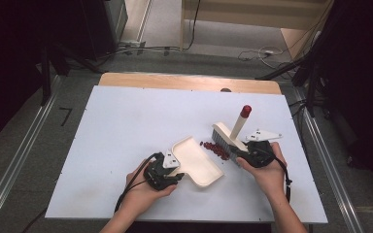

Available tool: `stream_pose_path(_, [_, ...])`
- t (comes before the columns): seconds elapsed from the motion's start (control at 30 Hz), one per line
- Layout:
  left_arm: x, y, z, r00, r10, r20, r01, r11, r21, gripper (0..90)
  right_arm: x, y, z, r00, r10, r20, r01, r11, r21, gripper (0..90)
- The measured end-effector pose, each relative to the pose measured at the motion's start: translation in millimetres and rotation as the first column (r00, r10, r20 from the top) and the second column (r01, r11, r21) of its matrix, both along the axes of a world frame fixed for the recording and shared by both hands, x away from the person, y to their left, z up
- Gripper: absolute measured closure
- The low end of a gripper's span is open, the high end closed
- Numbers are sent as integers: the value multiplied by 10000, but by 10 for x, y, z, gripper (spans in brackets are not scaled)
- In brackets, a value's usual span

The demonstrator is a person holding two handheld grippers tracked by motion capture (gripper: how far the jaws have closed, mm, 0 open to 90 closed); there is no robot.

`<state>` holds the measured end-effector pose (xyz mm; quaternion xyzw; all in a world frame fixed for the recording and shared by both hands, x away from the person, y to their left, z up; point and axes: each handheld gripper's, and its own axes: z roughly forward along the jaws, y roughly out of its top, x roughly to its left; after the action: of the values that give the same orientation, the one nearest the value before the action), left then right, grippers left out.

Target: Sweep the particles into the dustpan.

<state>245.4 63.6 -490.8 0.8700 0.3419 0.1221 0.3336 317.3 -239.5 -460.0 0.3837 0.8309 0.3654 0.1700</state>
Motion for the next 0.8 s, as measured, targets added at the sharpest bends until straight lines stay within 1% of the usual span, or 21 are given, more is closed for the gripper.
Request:
stream_pose_path(0.17, [0, 0, -3, 10000, -31, 22, 31, 10000, 27, 666, -53, 107, -6, 9997, 232, 58, -231, 9996, -154, 653])
stream_pose_path(0.4, [0, -2, -6, 10000, -43, 38, 43, 10000, 29, 666, -175, 299, -21, 9991, 411, 94, -407, 9984, -395, 653])
stream_pose_path(0.53, [1, -5, -9, 10000, -52, 47, 52, 10000, 34, 666, -258, 420, -27, 9975, 697, 100, -691, 9963, -502, 653])
stream_pose_path(0.6, [1, -4, -10, 10000, -52, 54, 52, 10000, 32, 666, -296, 472, -21, 9956, 932, 117, -926, 9946, -463, 653])
stream_pose_path(0.7, [1, -4, -15, 10000, -42, 70, 42, 10000, -10, 666, -370, 564, -8, 9922, 1234, 165, -1223, 9908, -587, 653])
stream_pose_path(0.8, [3, 1, -21, 9999, -73, 77, 73, 10000, -1, 666, -464, 659, 34, 9859, 1657, 245, -1642, 9849, -555, 653])
